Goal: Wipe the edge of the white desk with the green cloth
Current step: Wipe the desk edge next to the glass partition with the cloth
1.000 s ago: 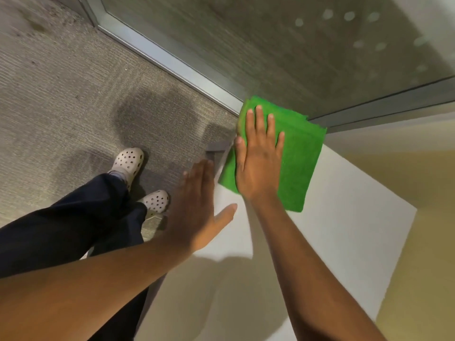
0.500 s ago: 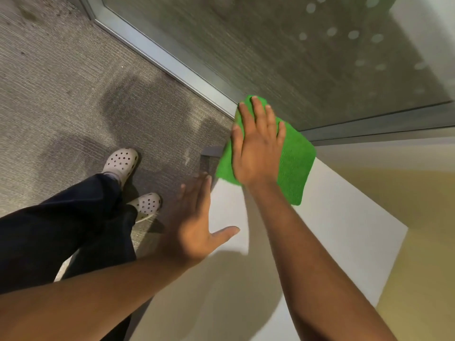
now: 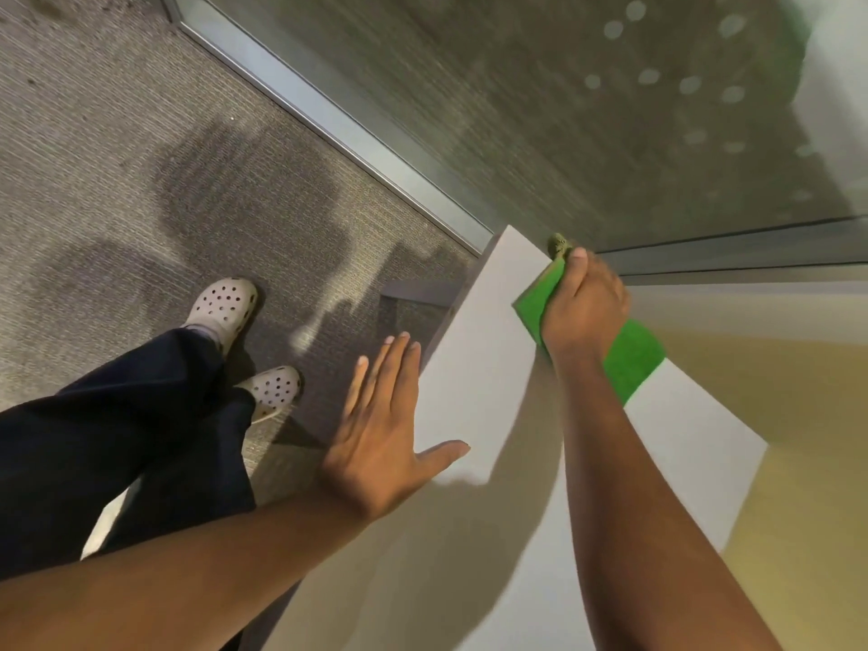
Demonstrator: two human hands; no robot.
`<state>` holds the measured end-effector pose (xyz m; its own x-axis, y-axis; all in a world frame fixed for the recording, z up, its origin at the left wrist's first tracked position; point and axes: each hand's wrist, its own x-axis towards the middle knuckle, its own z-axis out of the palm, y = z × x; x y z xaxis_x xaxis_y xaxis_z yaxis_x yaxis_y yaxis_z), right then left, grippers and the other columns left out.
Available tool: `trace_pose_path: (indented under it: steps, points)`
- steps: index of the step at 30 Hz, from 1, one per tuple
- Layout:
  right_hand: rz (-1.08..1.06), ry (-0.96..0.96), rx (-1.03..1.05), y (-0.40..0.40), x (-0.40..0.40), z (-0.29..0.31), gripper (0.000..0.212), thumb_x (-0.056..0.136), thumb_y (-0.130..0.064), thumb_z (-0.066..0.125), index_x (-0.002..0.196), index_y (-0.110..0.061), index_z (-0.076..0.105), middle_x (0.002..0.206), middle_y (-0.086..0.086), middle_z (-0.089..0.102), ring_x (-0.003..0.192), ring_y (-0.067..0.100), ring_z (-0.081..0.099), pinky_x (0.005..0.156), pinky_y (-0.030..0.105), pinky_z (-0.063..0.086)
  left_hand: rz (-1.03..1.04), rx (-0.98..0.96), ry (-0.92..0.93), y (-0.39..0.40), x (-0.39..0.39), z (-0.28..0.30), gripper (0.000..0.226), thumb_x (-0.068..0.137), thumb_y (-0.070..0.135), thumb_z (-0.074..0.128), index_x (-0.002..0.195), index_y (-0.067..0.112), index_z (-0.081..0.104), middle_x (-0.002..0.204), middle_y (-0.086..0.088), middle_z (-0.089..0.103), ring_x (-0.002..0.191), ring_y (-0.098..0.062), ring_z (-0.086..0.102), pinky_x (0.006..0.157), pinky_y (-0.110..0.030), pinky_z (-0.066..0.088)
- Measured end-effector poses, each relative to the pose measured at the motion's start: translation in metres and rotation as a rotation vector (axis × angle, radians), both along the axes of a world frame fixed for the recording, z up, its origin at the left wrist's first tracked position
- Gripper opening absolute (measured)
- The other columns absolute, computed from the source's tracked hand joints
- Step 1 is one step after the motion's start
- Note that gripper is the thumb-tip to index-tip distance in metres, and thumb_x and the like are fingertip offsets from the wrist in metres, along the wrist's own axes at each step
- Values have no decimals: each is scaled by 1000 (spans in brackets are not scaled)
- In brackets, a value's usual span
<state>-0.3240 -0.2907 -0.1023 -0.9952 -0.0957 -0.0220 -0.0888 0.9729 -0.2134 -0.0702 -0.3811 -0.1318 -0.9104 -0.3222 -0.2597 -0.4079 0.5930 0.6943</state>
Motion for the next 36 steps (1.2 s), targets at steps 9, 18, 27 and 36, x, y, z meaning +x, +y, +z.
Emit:
trace_pose_path:
  steps: [9,18,27,36]
  points:
    - [399,-146,33,-2,104,10,57,114,-35,24,169,-23,13,179,-5,4,166,19,-4,134,48,-2,12,102,0,-1,-1,-2,122,77,82,55,165,11,10,176,-16,21,164,-26,14,130,-51,10]
    - [1071,-267,140,42,110,13,63,113,-47,21,169,-24,2,178,-7,-5,166,22,-1,135,40,-2,238,225,7,20,28,-12,130,73,89,61,159,-4,31,167,-23,39,155,-40,39,119,-69,39]
    - [1796,-217,197,-43,30,12,41,107,-43,40,97,-15,68,88,8,63,86,31,60,98,45,45,126,327,20,9,28,-7,128,72,83,63,166,5,24,175,-10,28,161,-26,28,125,-48,34]
    - [949,-149,63,-50,-6,16,41,106,-33,40,107,-2,67,119,18,64,123,41,58,111,52,41,-169,47,192,-4,29,7,95,99,54,68,166,1,27,177,-21,17,163,-37,22,127,-53,36]
